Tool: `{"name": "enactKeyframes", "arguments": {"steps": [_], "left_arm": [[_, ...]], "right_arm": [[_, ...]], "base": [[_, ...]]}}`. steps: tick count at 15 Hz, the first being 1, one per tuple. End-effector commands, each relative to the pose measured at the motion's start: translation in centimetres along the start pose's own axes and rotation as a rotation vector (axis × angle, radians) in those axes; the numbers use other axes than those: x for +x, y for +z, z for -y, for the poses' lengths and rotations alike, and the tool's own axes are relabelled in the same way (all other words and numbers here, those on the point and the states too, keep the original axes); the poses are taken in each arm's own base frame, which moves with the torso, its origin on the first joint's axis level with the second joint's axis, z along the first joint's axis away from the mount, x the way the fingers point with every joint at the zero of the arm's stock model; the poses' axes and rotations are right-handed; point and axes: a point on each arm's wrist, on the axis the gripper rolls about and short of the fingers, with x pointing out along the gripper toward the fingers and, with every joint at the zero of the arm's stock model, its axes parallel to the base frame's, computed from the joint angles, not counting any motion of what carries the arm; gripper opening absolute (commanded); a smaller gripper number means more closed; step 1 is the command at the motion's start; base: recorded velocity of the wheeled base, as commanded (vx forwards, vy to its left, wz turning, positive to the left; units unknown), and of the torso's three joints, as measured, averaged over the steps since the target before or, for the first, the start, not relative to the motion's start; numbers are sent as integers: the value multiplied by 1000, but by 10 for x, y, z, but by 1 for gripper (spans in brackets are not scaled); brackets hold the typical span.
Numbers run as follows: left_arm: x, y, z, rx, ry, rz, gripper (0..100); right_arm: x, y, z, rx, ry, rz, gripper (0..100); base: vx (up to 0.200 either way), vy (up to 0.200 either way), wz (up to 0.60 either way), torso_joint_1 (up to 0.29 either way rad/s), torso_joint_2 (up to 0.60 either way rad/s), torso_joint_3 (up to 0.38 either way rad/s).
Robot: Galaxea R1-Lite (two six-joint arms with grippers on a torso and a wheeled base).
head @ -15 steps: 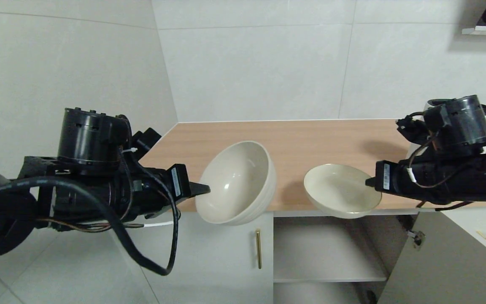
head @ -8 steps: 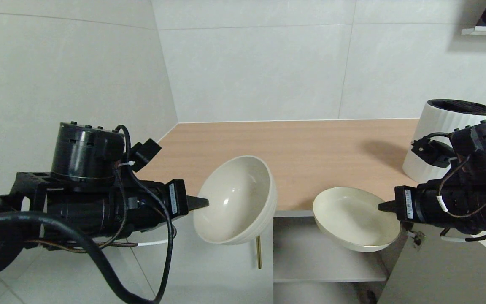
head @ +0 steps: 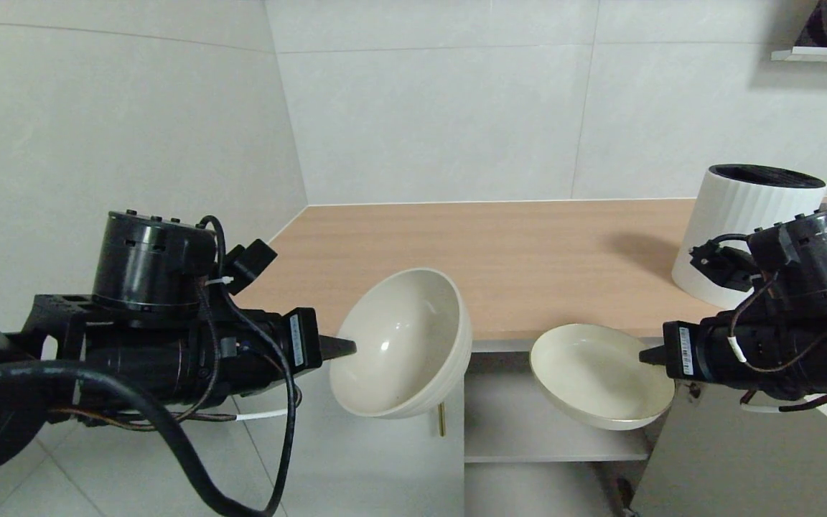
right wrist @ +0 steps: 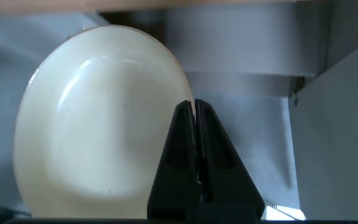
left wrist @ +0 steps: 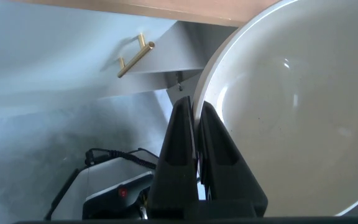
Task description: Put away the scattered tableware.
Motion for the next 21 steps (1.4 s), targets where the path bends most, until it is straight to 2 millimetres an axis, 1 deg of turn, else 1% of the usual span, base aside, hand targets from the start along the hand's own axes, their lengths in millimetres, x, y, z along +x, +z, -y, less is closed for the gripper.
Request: {"name": "enactKeyframes", "arguments": {"steps": [1,8,17,21], "left_arm": [[2,0,-1,-1,4,-5,0],[6,0,-2,-4,8,-9,0],[7,0,-2,-4,9,-10,0],[6,1,-2,-4,8,-9,0]], "right_arm": [[5,-1,2,4,-11,-13,0],[13,0,7,16,-30,-24,0],[16,-1,8,17,-34,-30,0],[21,-3,8,17,-33,-27,0]], "base": [[0,0,0,0,0,0],[0,0,0,-12,31,18],[0,0,0,-162,439,270],[0,0,0,-137,453,319]]}}
